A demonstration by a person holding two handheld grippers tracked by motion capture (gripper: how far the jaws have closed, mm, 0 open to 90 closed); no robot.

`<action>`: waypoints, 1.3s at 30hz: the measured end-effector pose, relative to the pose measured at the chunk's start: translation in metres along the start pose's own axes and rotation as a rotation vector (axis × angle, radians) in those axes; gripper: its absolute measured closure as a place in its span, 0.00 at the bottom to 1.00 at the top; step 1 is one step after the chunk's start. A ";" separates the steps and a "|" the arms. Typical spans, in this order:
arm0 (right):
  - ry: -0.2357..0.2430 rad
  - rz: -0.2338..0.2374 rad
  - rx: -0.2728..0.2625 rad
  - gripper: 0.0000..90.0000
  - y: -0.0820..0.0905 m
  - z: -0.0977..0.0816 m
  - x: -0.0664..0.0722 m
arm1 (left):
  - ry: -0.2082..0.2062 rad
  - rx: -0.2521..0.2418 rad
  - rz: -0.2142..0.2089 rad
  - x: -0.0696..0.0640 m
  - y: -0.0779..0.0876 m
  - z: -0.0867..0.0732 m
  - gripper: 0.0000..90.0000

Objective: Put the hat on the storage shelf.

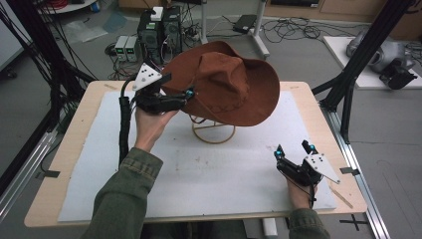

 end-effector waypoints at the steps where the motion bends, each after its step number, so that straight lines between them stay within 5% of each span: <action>1: -0.001 0.000 0.001 0.12 0.000 0.000 0.000 | 0.000 -0.002 0.007 0.001 0.003 -0.001 0.18; 11: -0.020 -0.010 -0.003 0.12 0.001 0.002 0.000 | 0.004 -0.040 0.061 0.015 0.037 -0.013 0.17; 19: -0.018 -0.003 0.007 0.12 0.000 0.001 0.002 | 0.024 -0.117 0.117 0.030 0.068 -0.016 0.16; 28: -0.013 -0.009 -0.001 0.12 0.001 0.001 0.002 | 0.029 -0.126 0.177 0.043 0.089 -0.027 0.16; 39: -0.011 -0.011 0.006 0.12 0.001 0.001 0.002 | 0.013 -0.156 0.305 0.053 0.123 -0.056 0.21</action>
Point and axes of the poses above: each handheld gripper's, and its own axes: y roughly backward along the jaws, z roughly out of its top, x roughly to its left, the point moved 1 cm from there along -y, roughly forward along the jaws, and after that the axes turned 9 degrees about -x, right-handed, at the moved point
